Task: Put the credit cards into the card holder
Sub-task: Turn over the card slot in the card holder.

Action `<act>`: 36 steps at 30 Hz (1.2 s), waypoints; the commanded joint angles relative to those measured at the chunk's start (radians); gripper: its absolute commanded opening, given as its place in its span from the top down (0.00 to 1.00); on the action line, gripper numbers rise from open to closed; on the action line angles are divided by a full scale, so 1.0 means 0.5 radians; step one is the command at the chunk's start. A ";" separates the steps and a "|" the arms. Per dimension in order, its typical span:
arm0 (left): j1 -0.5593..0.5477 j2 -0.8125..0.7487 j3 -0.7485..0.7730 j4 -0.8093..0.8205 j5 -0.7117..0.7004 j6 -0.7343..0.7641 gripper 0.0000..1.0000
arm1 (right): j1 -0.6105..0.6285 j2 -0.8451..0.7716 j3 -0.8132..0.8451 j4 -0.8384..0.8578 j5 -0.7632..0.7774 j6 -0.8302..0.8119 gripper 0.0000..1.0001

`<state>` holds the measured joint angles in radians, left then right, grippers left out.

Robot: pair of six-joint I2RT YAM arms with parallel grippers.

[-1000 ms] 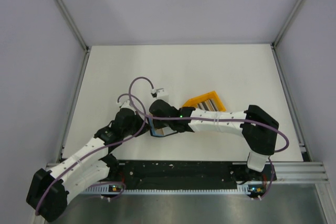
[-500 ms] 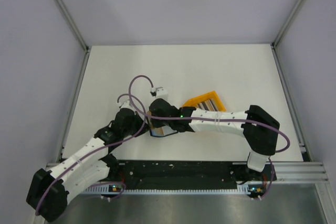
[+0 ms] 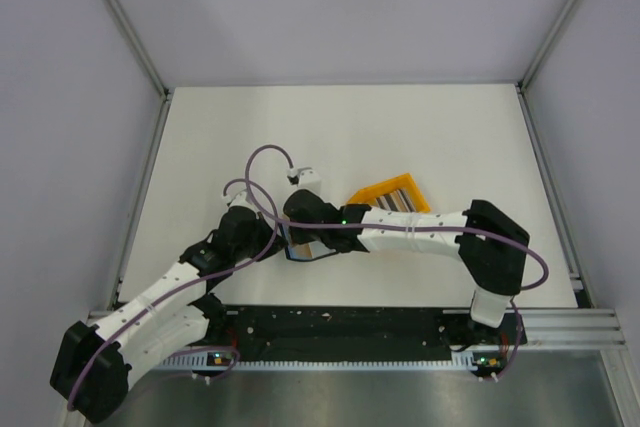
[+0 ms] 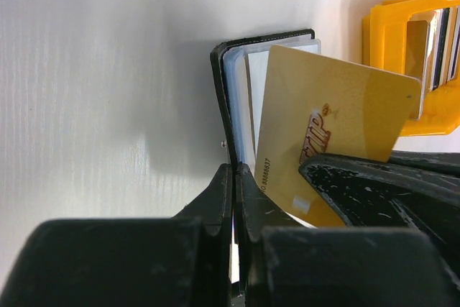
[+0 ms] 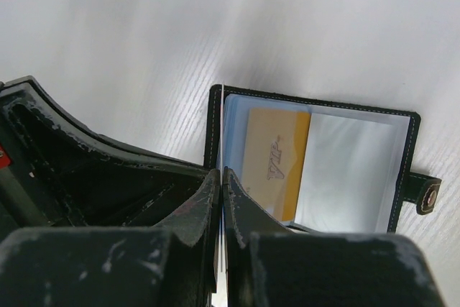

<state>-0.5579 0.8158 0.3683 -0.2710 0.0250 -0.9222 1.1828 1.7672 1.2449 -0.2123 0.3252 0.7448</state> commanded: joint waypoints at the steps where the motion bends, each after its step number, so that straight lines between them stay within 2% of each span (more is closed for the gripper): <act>1: -0.004 -0.021 0.018 0.048 -0.001 0.001 1.00 | 0.012 0.058 0.087 0.001 -0.025 0.023 1.00; 22: -0.004 -0.021 0.015 0.054 -0.001 -0.006 1.00 | 0.012 -0.098 0.023 0.026 0.052 0.072 1.00; 36: -0.004 -0.024 0.015 0.070 0.011 -0.033 1.00 | 0.006 -0.006 0.041 0.038 -0.012 0.087 1.00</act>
<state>-0.5579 0.8158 0.3683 -0.2707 0.0257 -0.9234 1.1828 1.7649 1.2449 -0.2230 0.3264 0.7765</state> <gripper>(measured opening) 0.012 0.005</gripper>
